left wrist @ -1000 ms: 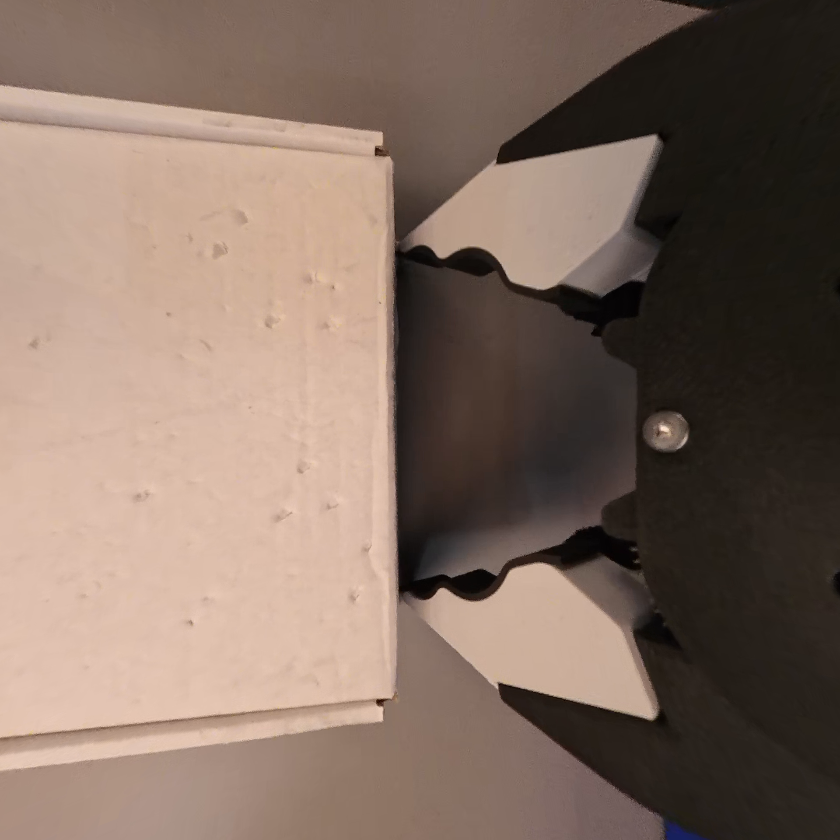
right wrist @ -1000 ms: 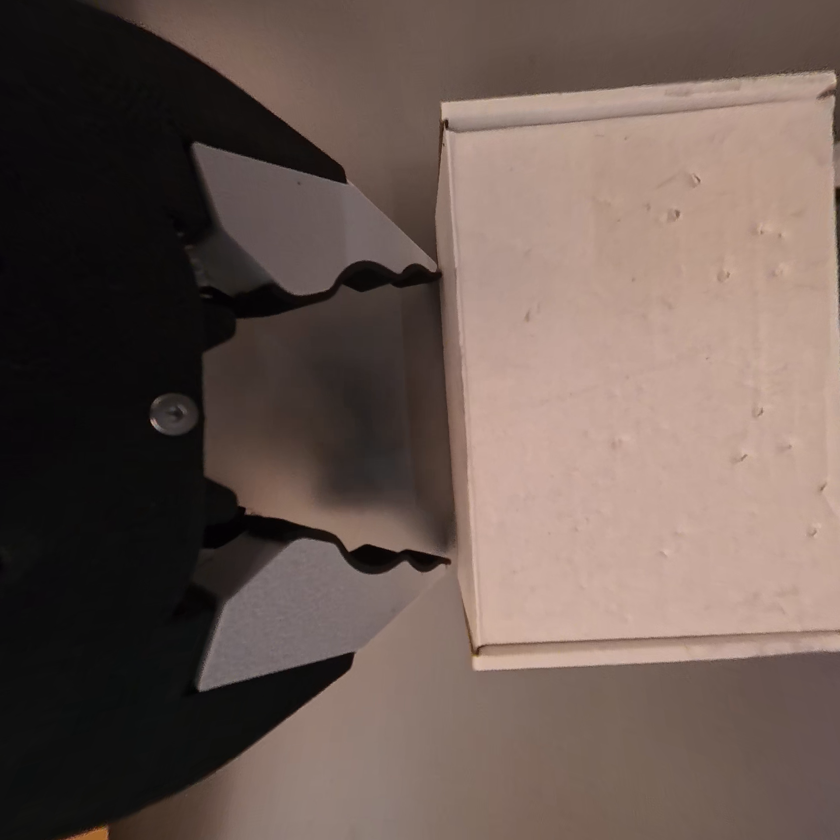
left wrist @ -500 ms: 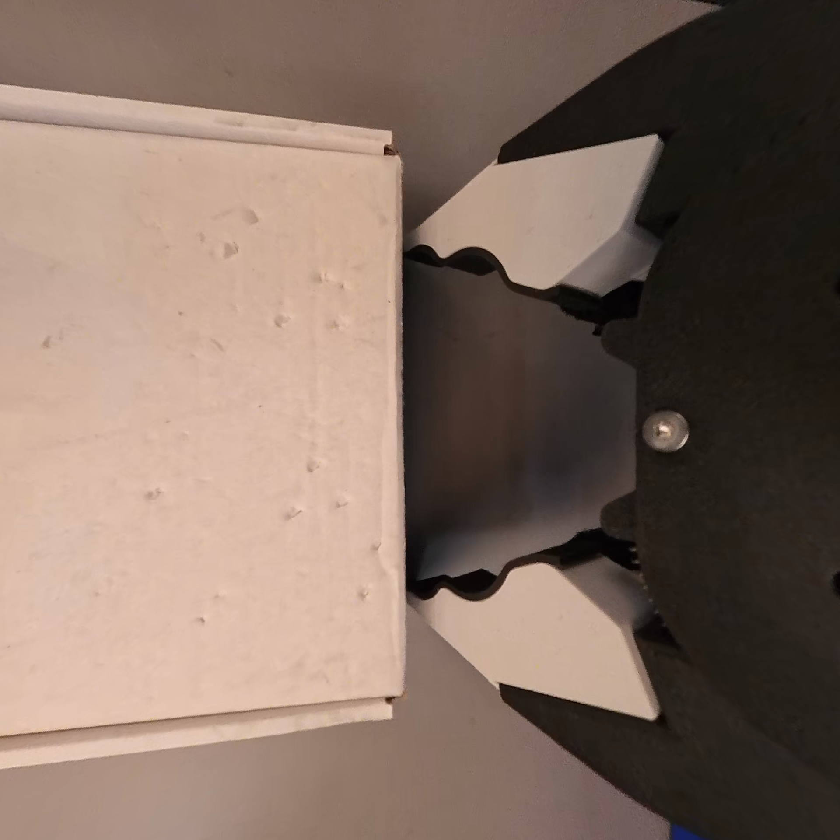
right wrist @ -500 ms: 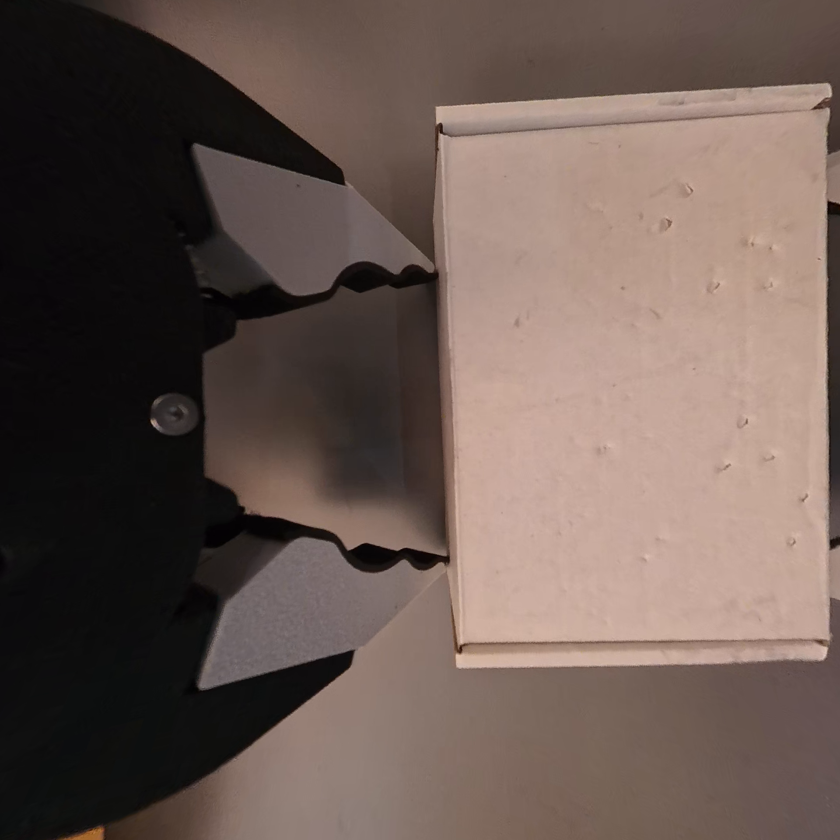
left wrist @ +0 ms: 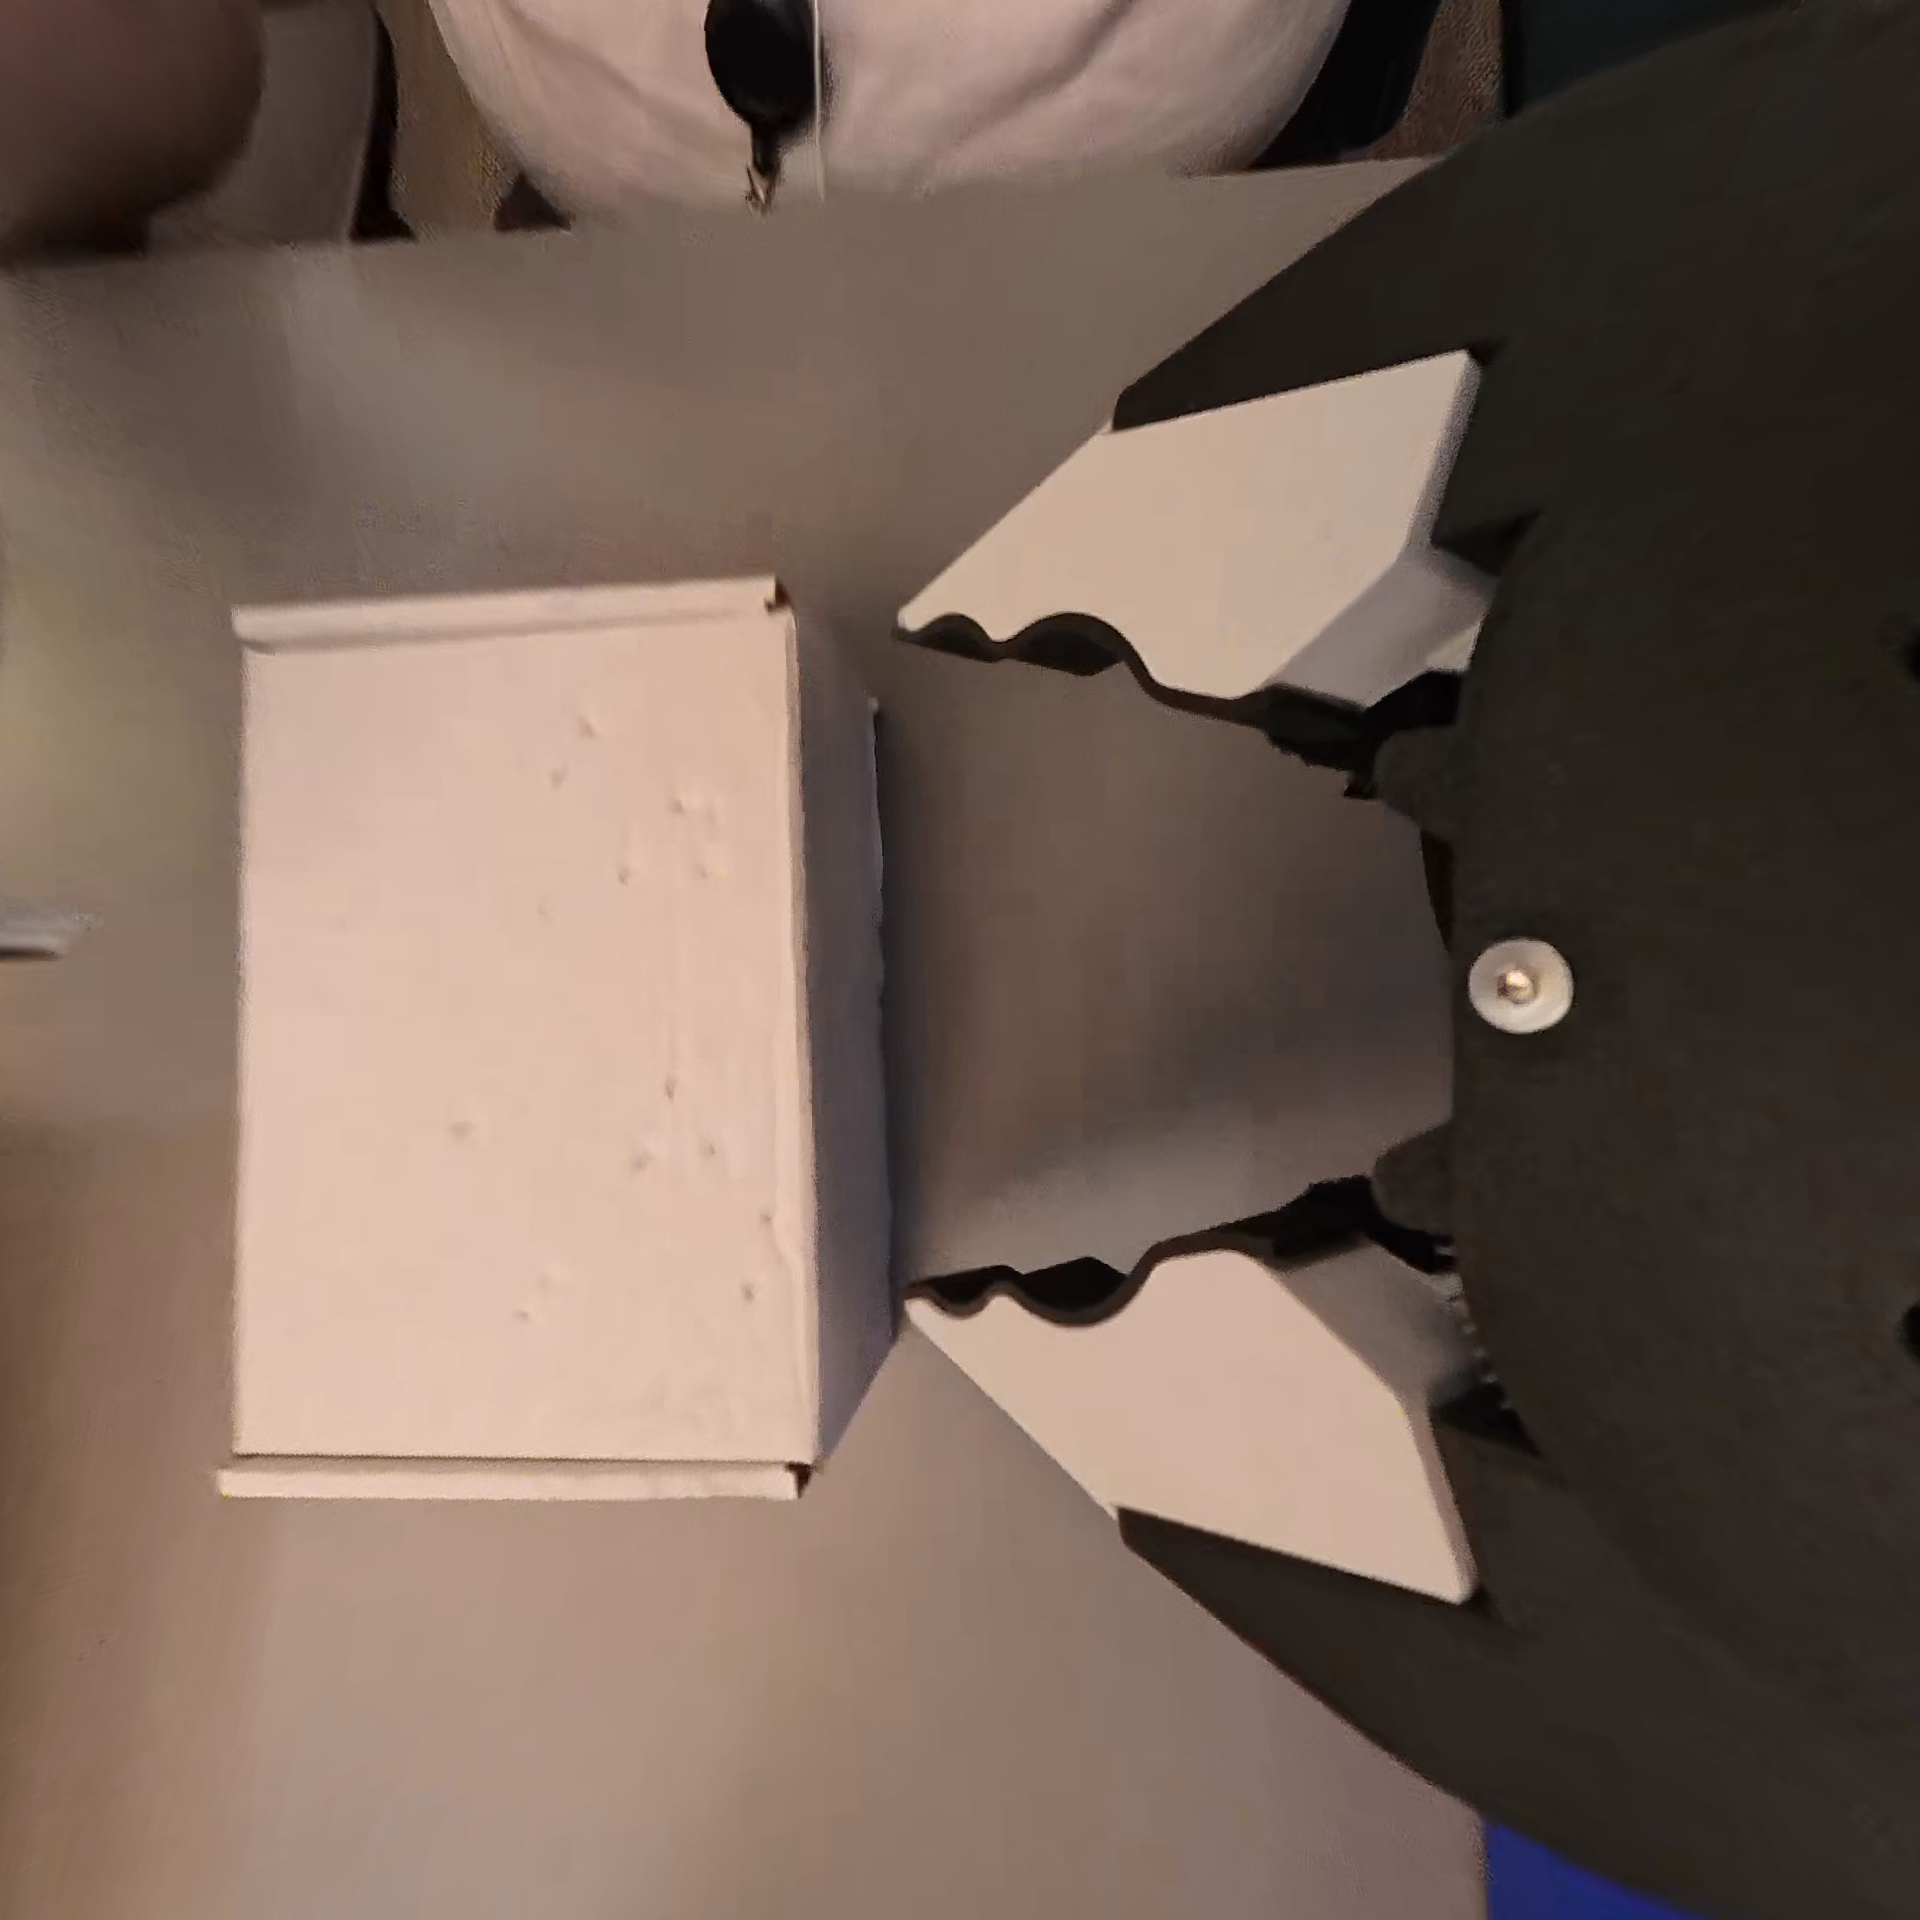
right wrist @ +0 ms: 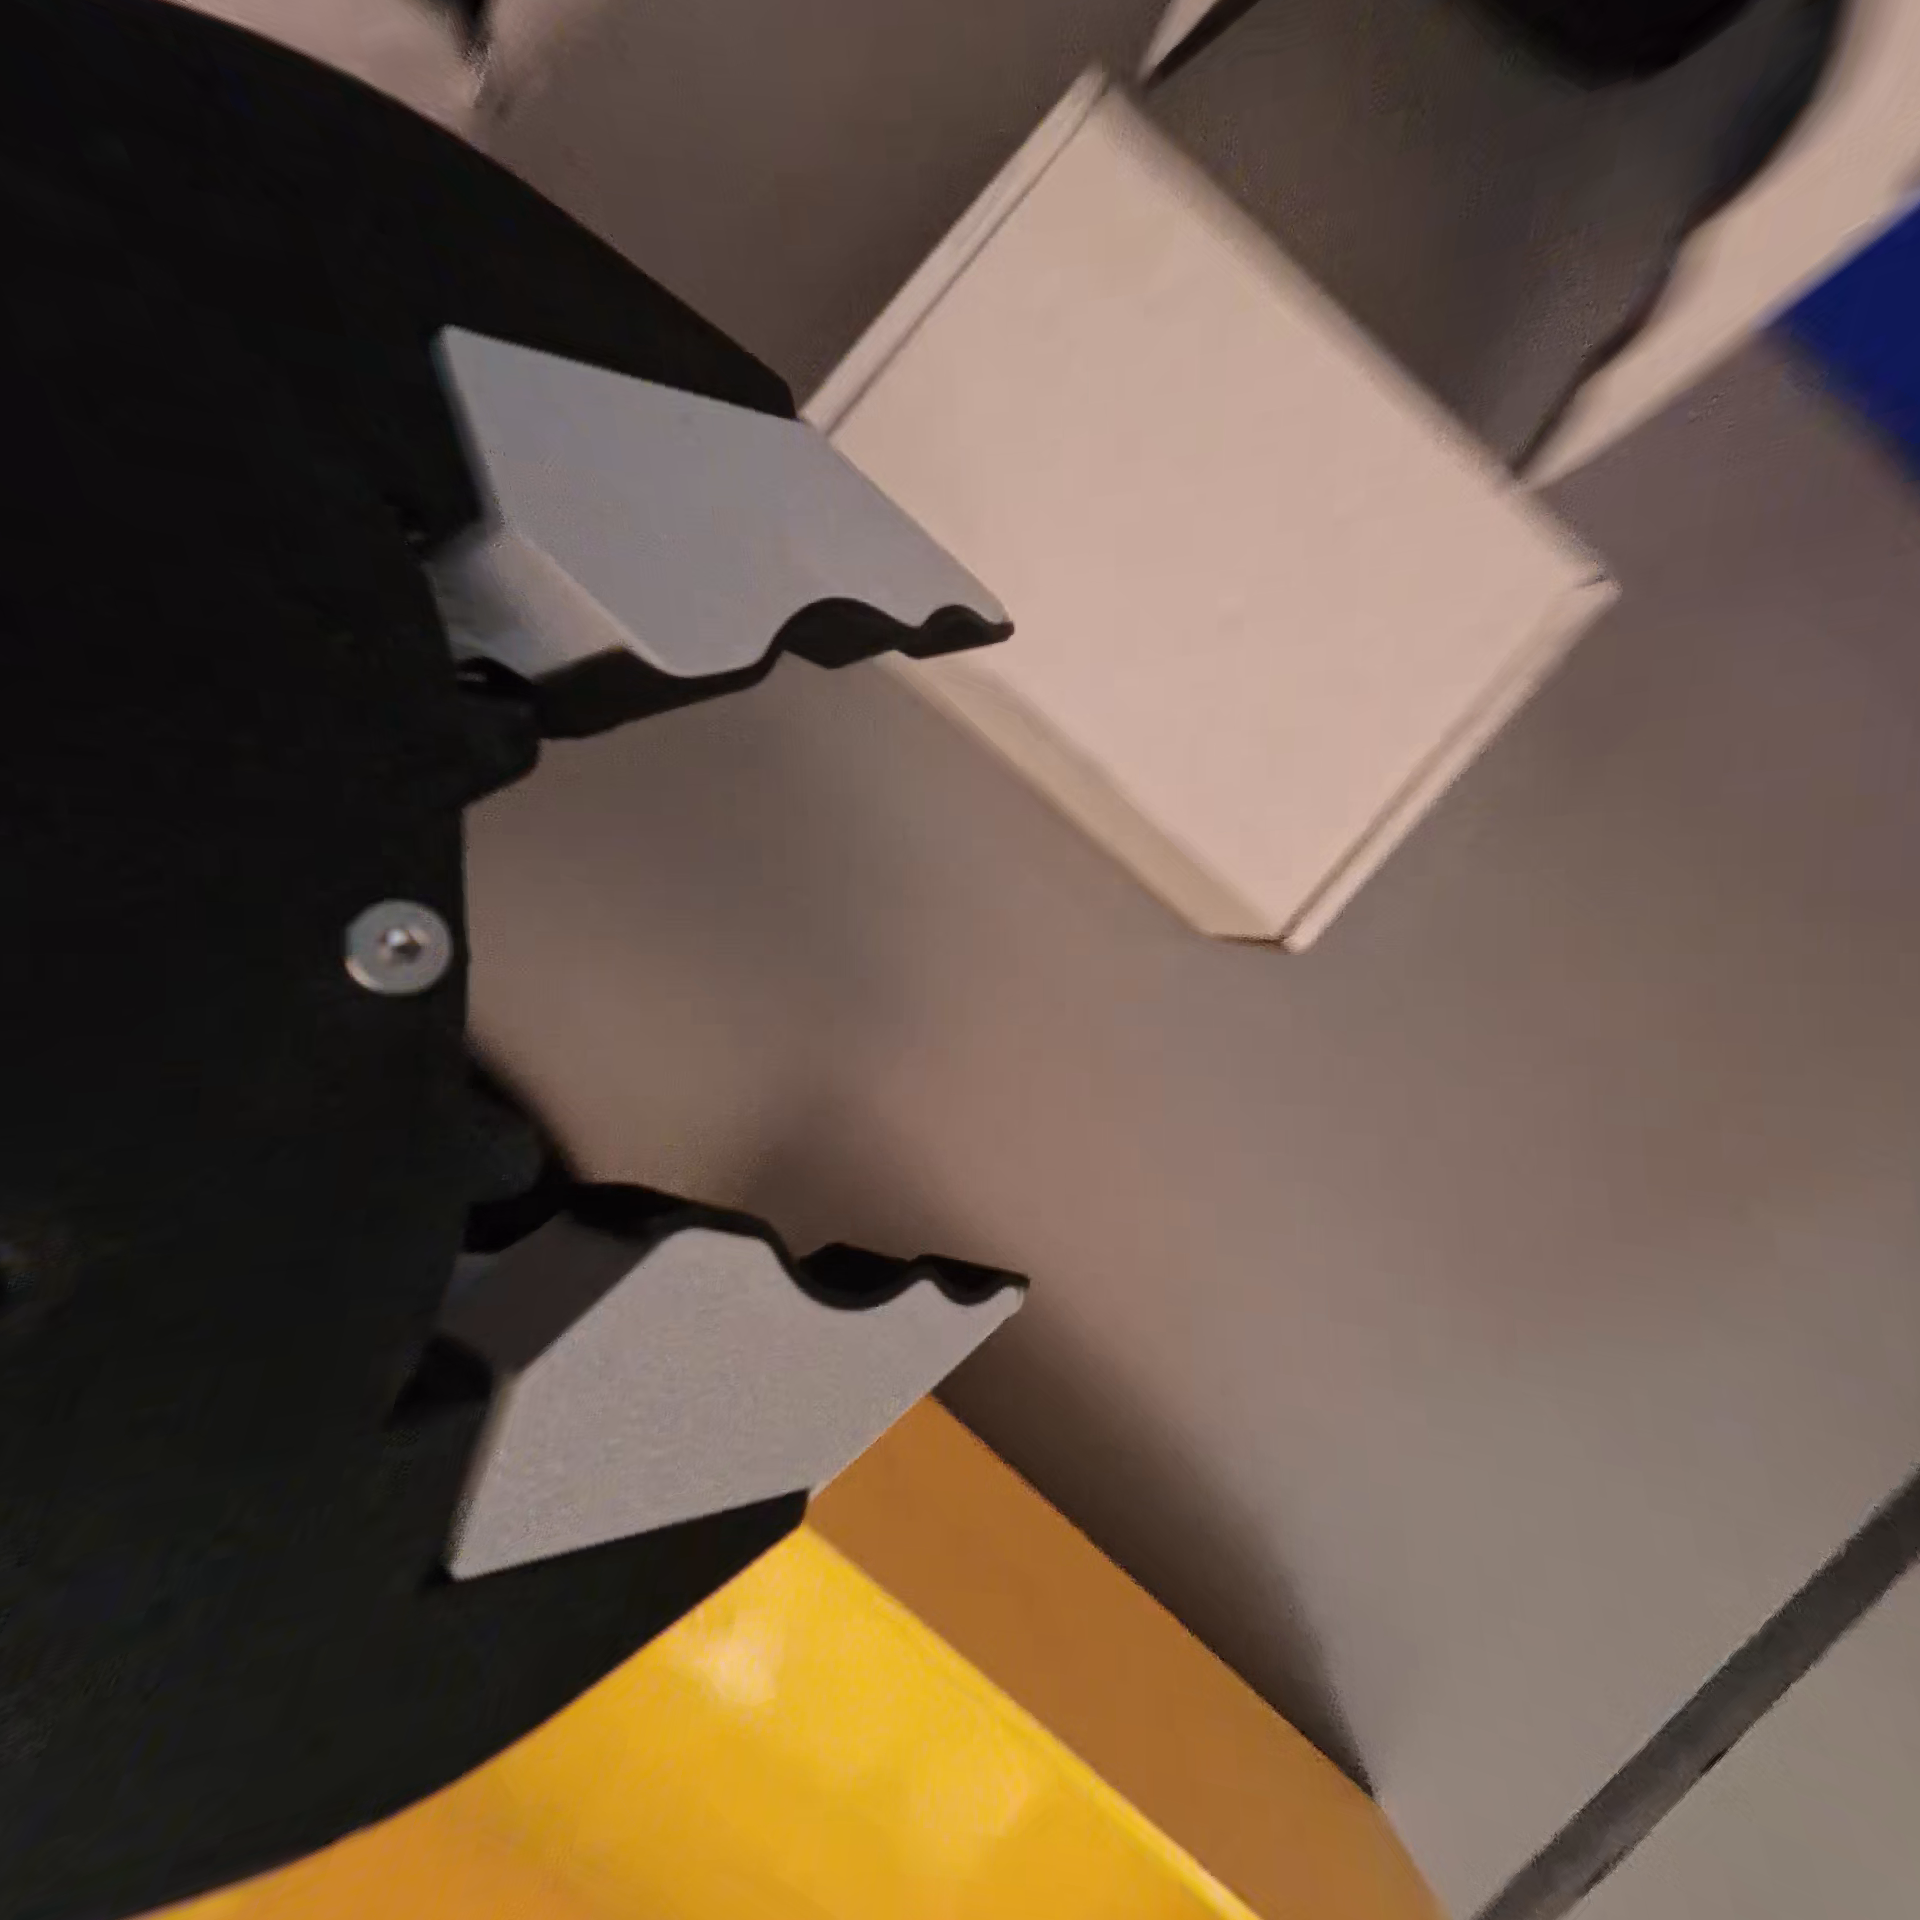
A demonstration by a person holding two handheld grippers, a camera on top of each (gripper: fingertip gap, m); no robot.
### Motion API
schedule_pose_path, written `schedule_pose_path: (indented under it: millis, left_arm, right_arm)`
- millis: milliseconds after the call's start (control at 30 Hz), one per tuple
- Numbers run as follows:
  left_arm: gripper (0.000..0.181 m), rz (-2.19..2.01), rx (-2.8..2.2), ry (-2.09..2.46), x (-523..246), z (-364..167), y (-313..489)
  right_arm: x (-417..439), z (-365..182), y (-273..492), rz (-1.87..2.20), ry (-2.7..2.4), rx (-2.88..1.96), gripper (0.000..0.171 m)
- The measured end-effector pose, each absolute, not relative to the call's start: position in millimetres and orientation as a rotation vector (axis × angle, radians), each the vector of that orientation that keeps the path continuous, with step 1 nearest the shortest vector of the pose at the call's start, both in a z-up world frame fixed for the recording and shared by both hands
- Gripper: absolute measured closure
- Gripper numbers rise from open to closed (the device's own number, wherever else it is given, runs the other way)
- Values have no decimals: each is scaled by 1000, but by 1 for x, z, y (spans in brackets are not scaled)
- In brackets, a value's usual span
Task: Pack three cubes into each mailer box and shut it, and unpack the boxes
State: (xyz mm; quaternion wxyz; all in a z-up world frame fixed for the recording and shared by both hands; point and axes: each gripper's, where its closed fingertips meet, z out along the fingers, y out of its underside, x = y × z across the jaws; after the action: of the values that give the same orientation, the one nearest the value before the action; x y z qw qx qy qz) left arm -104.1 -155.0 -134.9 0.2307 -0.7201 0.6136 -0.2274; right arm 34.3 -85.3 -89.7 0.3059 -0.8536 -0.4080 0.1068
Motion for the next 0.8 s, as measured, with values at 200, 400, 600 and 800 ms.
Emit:
schedule_pose_path:
  millis: [200,400,600,800]
  left_arm:
    - [69,-660,-1862,1671,-100,-114,-159]
    - [70,-769,-1762,1612,-99,-82,-167]
    - [71,-812,-1748,1599,-101,-76,-170]
    - [70,-798,-1752,1623,-101,-79,-173]
  right_arm:
    - [-44,-79,-108,585,-665,-2344,45]
    - [-66,-119,-107,244,-727,-2464,34]
    - [-36,-128,-110,25,-805,-2572,33]
    - [-5,-127,-116,-88,-945,-2662,41]
